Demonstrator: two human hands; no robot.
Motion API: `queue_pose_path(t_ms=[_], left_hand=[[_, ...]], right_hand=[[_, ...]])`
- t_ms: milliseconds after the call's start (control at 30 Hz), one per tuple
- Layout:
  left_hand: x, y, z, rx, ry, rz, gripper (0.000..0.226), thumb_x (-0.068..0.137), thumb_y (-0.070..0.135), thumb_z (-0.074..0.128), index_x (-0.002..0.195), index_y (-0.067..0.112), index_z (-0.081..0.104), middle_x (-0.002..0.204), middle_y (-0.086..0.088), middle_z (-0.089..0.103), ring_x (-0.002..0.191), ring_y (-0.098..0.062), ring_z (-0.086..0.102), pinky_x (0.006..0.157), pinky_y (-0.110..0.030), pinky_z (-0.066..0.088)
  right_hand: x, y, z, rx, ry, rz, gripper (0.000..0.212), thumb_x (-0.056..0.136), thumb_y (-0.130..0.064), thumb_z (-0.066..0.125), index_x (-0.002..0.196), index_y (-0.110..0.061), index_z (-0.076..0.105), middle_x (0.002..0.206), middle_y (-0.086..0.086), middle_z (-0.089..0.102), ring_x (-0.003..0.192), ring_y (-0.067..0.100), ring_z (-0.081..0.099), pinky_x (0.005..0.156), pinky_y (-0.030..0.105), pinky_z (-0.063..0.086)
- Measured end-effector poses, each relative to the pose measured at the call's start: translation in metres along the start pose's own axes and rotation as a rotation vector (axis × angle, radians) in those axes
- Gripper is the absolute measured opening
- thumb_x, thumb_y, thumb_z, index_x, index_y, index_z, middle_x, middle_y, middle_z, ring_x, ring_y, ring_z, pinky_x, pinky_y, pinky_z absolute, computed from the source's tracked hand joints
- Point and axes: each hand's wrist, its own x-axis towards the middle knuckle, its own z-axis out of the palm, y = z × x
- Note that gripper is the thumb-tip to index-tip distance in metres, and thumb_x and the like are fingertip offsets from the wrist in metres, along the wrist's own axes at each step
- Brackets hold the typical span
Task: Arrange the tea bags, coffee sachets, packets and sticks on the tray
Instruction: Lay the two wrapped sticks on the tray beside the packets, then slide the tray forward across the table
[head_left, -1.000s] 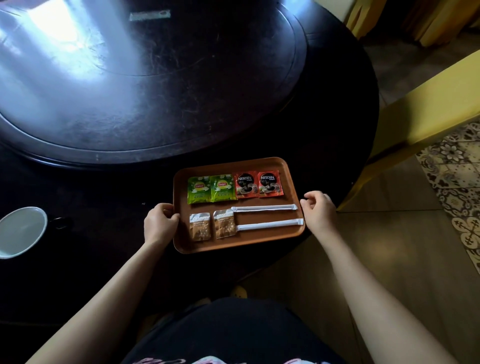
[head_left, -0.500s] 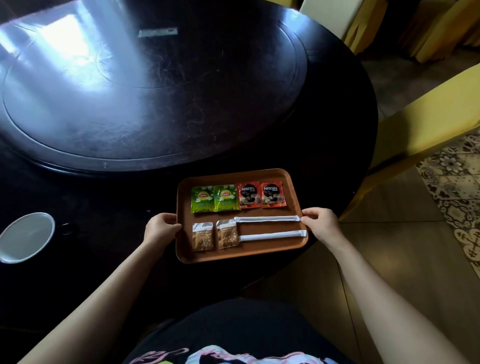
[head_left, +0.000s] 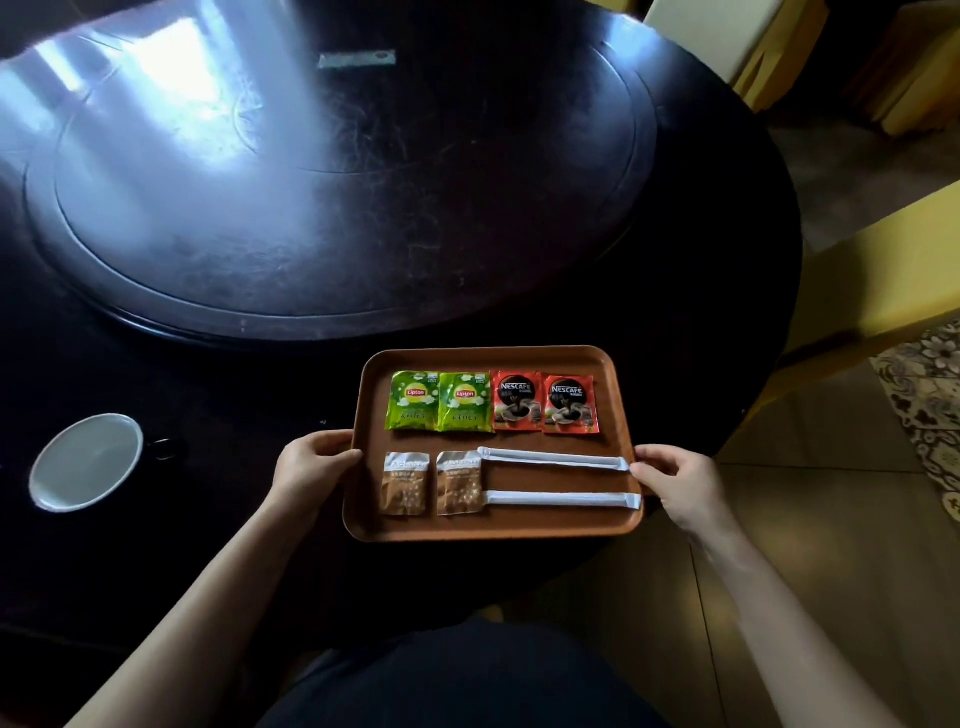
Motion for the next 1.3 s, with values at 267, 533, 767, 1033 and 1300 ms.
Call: queue_pose_path(t_ms=[267, 533, 767, 1033, 1300], left_hand=[[0.034, 0.044, -0.025, -0.225, 0.063, -0.005, 0.022, 0.077, -0.002, 0.064, 0.095, 0.010, 0.070, 0.087, -0.011, 0.071, 0.077, -0.023, 0.067, 0.073, -0.032, 0.056], [0.102, 0.109, -0.037, -0.217, 0.128, 0.025, 0.026, 0.076, -0.005, 0.063, 0.101, 0.002, 0.068, 0.091, -0.016, 0.069, 0.079, -0.028, 0.065, 0.081, -0.038, 0.054], [0.173, 0.175, -0.051, -0.203, 0.152, 0.043, 0.029, 0.075, -0.005, 0.063, 0.102, 0.002, 0.068, 0.069, -0.007, 0.067, 0.053, -0.015, 0.063, 0.057, -0.026, 0.059], [0.223, 0.199, -0.053, -0.276, 0.093, -0.004, 0.032, 0.075, -0.012, 0.060, 0.107, -0.004, 0.063, 0.073, -0.010, 0.064, 0.040, -0.005, 0.061, 0.039, -0.015, 0.049], [0.262, 0.170, -0.052, -0.191, 0.122, -0.102, 0.029, 0.069, -0.007, 0.069, 0.096, 0.004, 0.071, 0.095, -0.020, 0.071, 0.080, -0.029, 0.068, 0.080, -0.040, 0.057]], right_hand=[[0.042, -0.067, 0.011, 0.049, -0.016, -0.045, 0.031, 0.083, -0.007, 0.062, 0.114, -0.004, 0.061, 0.099, 0.006, 0.063, 0.079, 0.009, 0.061, 0.063, 0.019, 0.048], [0.111, -0.153, 0.032, 0.093, -0.031, -0.075, 0.023, 0.080, -0.001, 0.061, 0.103, 0.001, 0.065, 0.095, 0.015, 0.068, 0.078, 0.020, 0.063, 0.069, 0.027, 0.051], [0.179, -0.228, 0.053, 0.068, -0.020, -0.065, 0.026, 0.083, 0.000, 0.057, 0.109, 0.002, 0.062, 0.103, 0.020, 0.068, 0.090, 0.028, 0.066, 0.075, 0.032, 0.051], [0.228, -0.249, 0.083, -0.020, 0.020, -0.055, 0.016, 0.081, 0.001, 0.058, 0.093, 0.000, 0.068, 0.093, 0.018, 0.070, 0.078, 0.022, 0.063, 0.073, 0.031, 0.050], [0.243, -0.223, 0.118, -0.116, 0.058, 0.026, 0.020, 0.085, -0.003, 0.056, 0.103, -0.003, 0.065, 0.104, 0.015, 0.069, 0.089, 0.024, 0.064, 0.078, 0.032, 0.051]])
